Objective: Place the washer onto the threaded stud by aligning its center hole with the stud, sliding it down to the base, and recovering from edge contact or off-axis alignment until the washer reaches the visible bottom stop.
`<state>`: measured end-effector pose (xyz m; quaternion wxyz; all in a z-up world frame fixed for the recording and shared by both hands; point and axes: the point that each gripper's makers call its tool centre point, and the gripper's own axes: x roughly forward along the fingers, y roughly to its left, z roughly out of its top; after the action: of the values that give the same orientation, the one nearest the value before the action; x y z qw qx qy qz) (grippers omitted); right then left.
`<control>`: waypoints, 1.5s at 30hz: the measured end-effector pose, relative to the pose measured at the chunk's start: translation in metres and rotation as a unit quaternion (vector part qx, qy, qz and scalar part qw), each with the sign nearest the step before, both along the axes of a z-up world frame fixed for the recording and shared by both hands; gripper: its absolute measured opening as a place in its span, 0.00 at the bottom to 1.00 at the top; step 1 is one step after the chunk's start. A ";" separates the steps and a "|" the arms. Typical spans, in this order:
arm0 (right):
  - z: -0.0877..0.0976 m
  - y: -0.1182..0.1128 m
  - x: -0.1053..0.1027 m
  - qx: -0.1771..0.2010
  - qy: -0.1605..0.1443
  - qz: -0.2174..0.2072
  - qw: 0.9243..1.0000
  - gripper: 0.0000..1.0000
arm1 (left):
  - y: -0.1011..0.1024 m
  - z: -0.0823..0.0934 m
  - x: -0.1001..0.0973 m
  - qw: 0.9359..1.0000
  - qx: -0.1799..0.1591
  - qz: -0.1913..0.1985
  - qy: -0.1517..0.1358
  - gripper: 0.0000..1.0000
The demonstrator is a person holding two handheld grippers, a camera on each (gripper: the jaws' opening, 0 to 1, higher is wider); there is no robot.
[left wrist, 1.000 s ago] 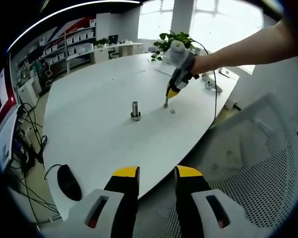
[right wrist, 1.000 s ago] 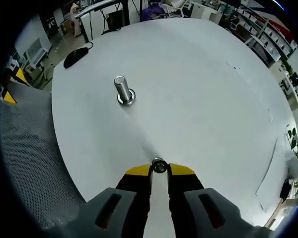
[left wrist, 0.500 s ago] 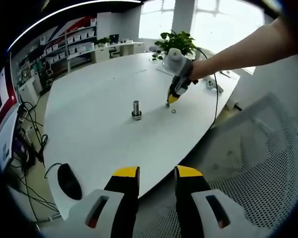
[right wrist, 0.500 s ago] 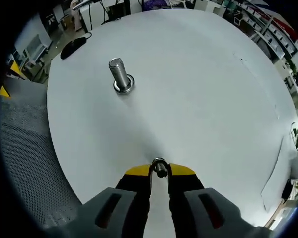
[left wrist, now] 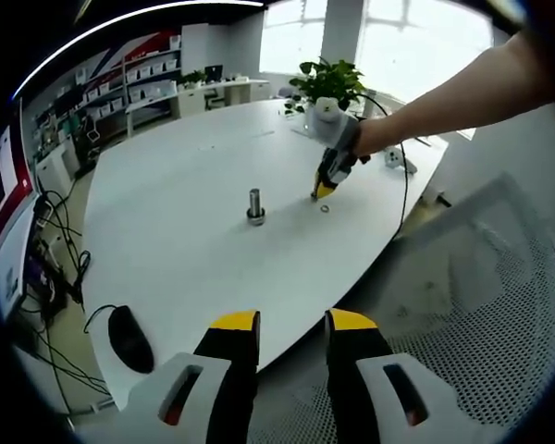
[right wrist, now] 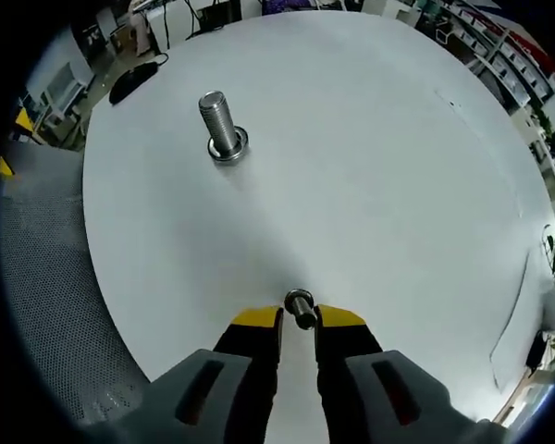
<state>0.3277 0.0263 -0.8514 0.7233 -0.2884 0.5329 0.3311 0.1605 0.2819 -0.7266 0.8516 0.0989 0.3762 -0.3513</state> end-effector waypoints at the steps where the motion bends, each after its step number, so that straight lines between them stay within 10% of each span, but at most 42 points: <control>1: 0.001 -0.001 -0.001 0.001 0.000 -0.002 1.000 0.16 | 0.000 0.000 0.000 1.000 0.001 0.000 0.000 0.26; 45: -0.017 0.010 -0.030 0.015 0.017 -0.027 0.999 0.17 | -0.001 0.000 -0.001 1.000 -0.001 -0.006 0.000 0.26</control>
<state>0.2972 0.0359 -0.8684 0.7272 -0.2574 0.5476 0.3240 0.1598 0.2806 -0.7267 0.8494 0.1003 0.3755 -0.3570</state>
